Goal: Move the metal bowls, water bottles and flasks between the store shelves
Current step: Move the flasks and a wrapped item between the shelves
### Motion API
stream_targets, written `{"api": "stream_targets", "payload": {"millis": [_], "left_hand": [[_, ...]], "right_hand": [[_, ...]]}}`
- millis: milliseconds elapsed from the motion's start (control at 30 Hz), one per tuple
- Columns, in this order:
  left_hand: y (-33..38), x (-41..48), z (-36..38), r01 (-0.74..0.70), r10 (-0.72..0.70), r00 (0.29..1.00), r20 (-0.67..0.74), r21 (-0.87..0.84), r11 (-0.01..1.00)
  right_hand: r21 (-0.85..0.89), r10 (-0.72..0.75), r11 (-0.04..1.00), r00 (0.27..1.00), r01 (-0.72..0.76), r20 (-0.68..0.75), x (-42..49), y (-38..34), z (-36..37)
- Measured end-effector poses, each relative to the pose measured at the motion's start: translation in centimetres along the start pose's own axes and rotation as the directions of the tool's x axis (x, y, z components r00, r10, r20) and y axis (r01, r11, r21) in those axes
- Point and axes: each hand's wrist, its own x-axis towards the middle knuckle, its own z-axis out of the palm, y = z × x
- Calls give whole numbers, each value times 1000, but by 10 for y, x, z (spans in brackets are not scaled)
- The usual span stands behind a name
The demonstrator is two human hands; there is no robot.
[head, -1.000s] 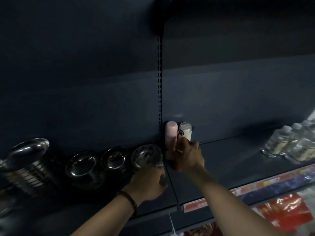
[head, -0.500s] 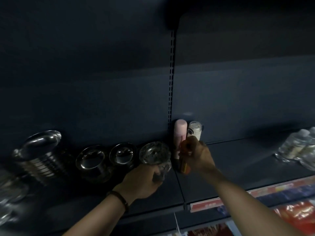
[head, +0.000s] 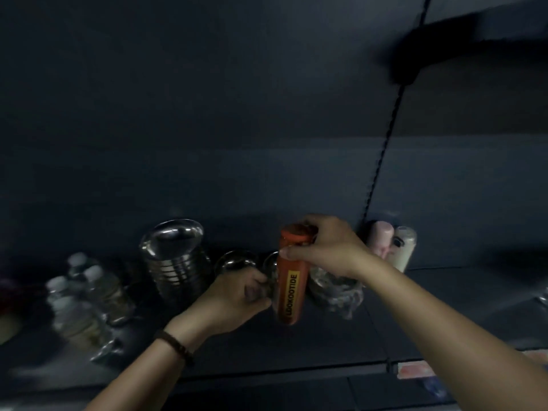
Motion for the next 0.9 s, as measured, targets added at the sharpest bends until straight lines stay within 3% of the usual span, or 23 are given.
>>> {"api": "stream_targets", "payload": {"millis": [133,400,533,667,900], "left_hand": [[-37,-50,-61,27,-36,995,-90,-100,995],[-147,-145,-168,166,-135,939,-317,74,983],[-209,-181,-197,269,-218,892,-396,77,960],[-259,-201,-220,314,-267,870,-414,49,948],[-333,-220,-249,409,-391,797,-461,-64,910]], "right_hand": [[-17,-94,995,995,95,40,15,-87,51],[16,-243,970,960,244,137,49,-228,165],[45,-267,964,950,263,162,74,-284,222],[121,-250,965,956,233,151,105,-323,284],[79,-305,952,942,296,142,150,-382,381]]}}
